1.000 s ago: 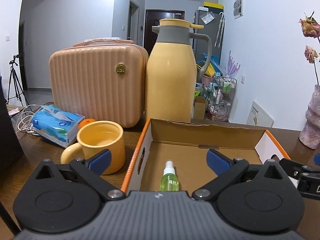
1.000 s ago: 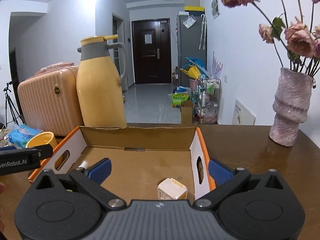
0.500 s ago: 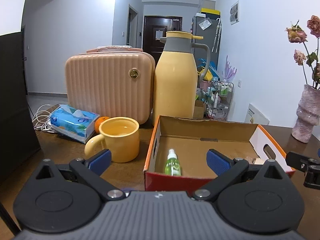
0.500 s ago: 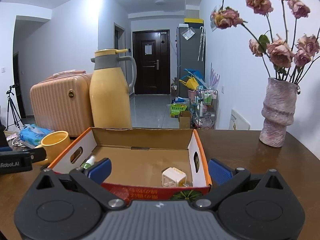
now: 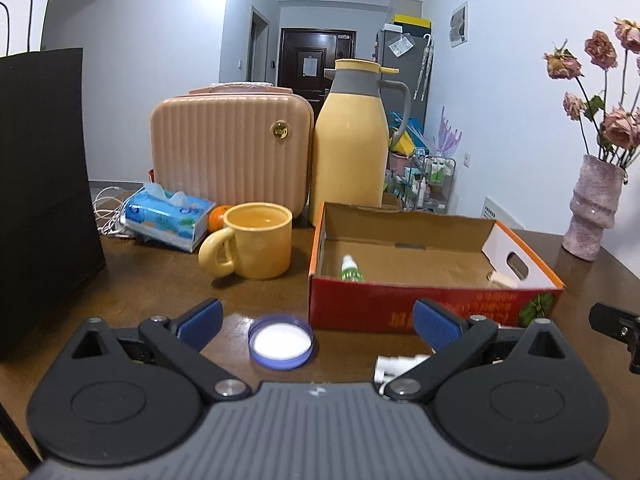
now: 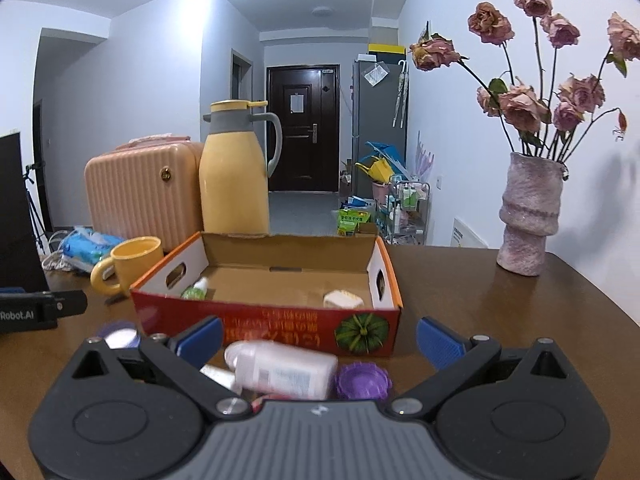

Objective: Organize rigid objects
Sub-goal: 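Withdraw both open tools from the box back toward the table items, then grasp the blue bottle cap with the right tool while the left tool reaches toward the white spray bottle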

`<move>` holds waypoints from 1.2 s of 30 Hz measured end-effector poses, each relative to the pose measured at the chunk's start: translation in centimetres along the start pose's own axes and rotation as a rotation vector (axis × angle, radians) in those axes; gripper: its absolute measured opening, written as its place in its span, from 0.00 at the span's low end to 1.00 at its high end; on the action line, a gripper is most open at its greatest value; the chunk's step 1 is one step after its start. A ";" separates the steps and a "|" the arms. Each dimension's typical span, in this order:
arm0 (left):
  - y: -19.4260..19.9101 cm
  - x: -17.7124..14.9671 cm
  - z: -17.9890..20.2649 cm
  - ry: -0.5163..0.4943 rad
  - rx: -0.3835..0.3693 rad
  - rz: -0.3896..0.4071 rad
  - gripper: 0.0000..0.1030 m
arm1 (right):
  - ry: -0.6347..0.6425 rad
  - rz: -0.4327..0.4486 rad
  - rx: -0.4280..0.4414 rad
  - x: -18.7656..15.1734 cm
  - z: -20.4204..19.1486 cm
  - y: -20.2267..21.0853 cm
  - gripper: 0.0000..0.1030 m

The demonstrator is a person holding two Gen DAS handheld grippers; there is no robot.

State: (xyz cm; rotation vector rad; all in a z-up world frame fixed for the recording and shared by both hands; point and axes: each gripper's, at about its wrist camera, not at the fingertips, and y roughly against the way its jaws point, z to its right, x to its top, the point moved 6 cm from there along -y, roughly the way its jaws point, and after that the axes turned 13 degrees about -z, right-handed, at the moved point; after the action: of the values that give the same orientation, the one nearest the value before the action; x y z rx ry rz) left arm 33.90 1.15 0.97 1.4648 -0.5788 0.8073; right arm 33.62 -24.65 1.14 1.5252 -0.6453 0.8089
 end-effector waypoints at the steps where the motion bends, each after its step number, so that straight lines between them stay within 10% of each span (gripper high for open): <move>1: 0.3 -0.5 -0.1 -0.004 -0.002 -0.003 1.00 | 0.004 -0.003 -0.003 -0.5 0.0 0.3 1.00; 26: 0.6 -5.7 -0.1 -0.059 -0.026 -0.092 1.00 | 0.057 -0.108 0.022 -5.7 -0.7 -0.5 0.94; 34: -0.2 -5.7 -0.5 -0.057 -0.036 -0.108 1.00 | 0.083 -0.169 0.017 -5.1 -1.5 -4.5 0.84; 36: -0.6 -5.6 -0.6 -0.053 -0.037 -0.119 1.00 | 0.088 -0.192 0.024 -5.0 -1.6 -5.6 0.67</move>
State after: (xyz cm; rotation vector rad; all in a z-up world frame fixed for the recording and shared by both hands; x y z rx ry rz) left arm 30.78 1.07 -3.72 1.4757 -0.5390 0.6632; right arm 34.84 -22.66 -6.13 1.5382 -0.4180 0.7350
